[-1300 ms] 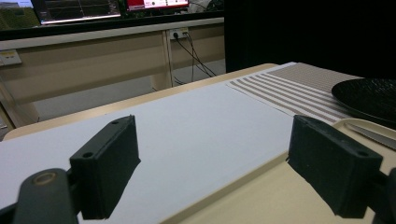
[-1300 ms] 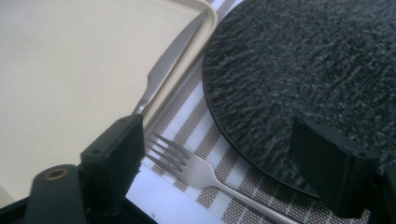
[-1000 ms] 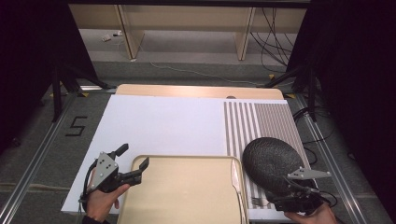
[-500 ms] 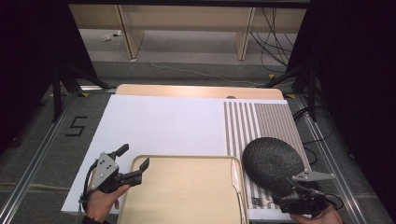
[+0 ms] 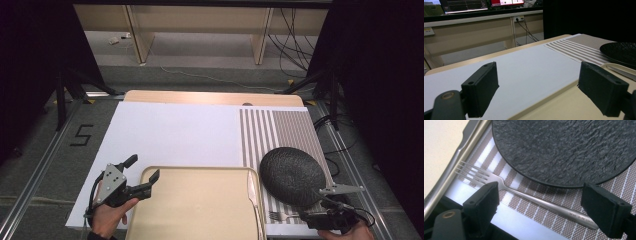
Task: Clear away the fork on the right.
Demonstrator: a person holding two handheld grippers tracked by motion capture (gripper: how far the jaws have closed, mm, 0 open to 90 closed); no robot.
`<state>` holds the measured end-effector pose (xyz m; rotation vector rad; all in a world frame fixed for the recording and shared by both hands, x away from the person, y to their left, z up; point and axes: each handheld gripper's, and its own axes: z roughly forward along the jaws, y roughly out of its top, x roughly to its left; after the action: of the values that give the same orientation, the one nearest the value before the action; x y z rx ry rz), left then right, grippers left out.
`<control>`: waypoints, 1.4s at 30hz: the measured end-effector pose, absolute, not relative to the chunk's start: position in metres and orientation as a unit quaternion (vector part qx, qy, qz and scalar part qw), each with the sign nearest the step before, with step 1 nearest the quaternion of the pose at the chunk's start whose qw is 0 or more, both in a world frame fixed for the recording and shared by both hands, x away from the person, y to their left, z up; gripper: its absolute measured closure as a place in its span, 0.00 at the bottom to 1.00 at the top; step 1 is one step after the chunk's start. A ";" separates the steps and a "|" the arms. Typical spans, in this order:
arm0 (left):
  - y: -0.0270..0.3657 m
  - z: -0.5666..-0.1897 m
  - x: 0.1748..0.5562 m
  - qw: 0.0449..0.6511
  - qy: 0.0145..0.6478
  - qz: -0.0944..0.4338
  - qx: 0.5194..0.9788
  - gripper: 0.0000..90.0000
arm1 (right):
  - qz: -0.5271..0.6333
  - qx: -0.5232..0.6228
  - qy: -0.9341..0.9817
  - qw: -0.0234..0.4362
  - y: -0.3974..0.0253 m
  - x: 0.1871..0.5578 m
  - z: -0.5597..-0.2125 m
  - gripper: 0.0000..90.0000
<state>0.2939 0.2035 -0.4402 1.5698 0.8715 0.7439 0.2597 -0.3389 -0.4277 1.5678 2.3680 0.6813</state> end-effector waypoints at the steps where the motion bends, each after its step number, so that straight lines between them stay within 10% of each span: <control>1: 0.203 -0.440 0.294 0.563 0.369 0.316 0.668 0.18 | 0.230 0.532 0.806 0.115 -0.340 0.260 -0.429 0.18; 42: 0.204 -0.443 0.296 0.561 0.373 0.313 0.669 0.18 | 0.176 0.543 0.820 0.045 -0.344 0.288 -0.458 0.20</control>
<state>0.2956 0.2036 -0.4427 1.5768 0.8783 0.7369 0.2877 -0.3443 -0.4581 1.6600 2.5036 0.5373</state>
